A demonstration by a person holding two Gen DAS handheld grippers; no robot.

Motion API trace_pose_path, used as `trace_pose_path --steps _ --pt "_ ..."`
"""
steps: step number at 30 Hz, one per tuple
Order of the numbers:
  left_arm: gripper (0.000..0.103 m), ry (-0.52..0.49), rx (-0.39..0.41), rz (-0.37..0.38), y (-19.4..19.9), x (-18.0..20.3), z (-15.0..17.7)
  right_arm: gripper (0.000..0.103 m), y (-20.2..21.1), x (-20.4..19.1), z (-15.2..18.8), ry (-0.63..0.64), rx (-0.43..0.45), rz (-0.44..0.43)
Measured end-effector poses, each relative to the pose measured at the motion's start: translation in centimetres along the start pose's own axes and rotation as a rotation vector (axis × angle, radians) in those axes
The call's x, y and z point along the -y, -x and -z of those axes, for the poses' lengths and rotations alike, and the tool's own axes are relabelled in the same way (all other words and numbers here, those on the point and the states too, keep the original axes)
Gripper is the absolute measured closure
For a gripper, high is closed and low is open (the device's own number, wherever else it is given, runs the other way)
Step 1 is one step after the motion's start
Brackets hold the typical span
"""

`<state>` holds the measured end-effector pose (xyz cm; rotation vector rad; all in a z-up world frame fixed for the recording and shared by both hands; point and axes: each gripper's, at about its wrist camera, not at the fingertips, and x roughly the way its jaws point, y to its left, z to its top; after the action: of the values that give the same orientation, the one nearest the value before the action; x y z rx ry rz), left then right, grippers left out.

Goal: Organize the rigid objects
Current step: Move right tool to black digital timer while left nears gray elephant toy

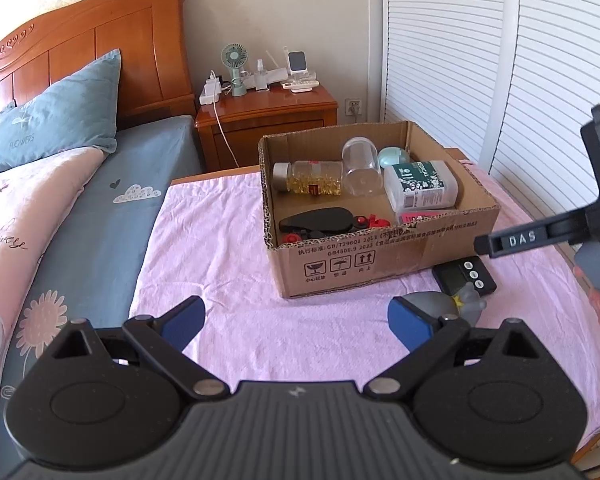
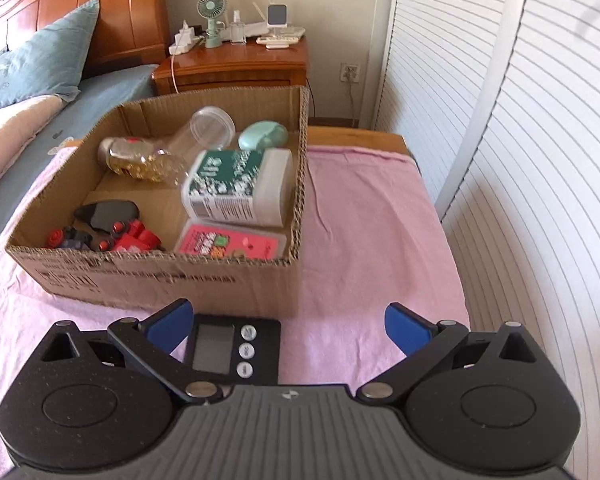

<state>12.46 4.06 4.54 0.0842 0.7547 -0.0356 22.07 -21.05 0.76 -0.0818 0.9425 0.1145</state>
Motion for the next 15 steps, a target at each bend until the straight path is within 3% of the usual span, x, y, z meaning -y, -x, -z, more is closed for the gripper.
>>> trace_pose_path --steps 7,15 --pt "0.006 0.004 -0.01 0.005 -0.2 -0.3 0.3 0.0 -2.7 0.0 3.6 -0.026 -0.094 0.019" --pt "0.006 0.004 -0.024 0.016 -0.8 -0.4 0.3 0.0 -2.9 -0.9 2.7 -0.009 -0.061 -0.067"
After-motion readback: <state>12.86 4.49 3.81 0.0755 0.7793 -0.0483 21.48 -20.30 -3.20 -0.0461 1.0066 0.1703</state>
